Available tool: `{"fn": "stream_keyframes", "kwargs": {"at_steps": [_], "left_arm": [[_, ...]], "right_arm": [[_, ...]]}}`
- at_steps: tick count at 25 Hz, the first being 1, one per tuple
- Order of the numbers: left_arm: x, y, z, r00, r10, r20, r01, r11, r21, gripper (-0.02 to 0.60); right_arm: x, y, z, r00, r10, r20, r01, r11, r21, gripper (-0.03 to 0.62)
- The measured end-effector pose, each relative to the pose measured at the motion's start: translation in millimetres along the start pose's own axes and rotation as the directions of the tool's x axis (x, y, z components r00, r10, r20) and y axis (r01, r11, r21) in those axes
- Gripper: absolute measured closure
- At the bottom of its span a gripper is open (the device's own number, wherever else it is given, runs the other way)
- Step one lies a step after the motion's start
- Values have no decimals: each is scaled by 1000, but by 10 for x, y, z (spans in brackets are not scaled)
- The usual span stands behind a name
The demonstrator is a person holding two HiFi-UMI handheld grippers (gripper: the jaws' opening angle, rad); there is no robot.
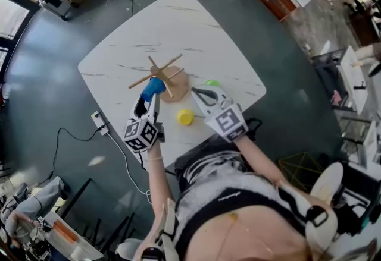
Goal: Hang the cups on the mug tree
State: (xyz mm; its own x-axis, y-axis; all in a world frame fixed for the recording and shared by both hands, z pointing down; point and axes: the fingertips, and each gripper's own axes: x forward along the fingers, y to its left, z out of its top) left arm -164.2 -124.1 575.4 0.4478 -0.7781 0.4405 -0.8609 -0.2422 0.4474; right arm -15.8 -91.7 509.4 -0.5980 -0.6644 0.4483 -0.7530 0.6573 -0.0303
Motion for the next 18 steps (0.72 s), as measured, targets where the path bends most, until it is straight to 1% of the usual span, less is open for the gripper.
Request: {"fn": "stream_keyframes", "kwargs": {"at_steps": [5, 11, 12, 14, 18], "left_arm": [[32, 36, -80, 1000, -16, -3, 16, 1000, -24, 333], [73, 34, -90, 1000, -23, -10, 23, 1000, 9, 322], [77, 30, -92, 1000, -22, -12, 22, 1000, 16, 316], [81, 11, -98, 1000, -24, -12, 24, 999, 21, 281], [79, -18, -115, 1000, -15, -7, 15, 999, 31, 256]], "right_arm": [[-15, -15, 2, 1000, 1, -8, -1, 1000, 0, 589], [1, -59, 3, 1000, 2, -5, -2, 1000, -1, 589], [5, -61, 3, 1000, 3, -1, -3, 1000, -3, 589], [4, -57, -2, 1000, 9, -6, -9, 1000, -8, 589], [-9, -59, -10, 1000, 17, -19, -17, 1000, -13, 589]]}}
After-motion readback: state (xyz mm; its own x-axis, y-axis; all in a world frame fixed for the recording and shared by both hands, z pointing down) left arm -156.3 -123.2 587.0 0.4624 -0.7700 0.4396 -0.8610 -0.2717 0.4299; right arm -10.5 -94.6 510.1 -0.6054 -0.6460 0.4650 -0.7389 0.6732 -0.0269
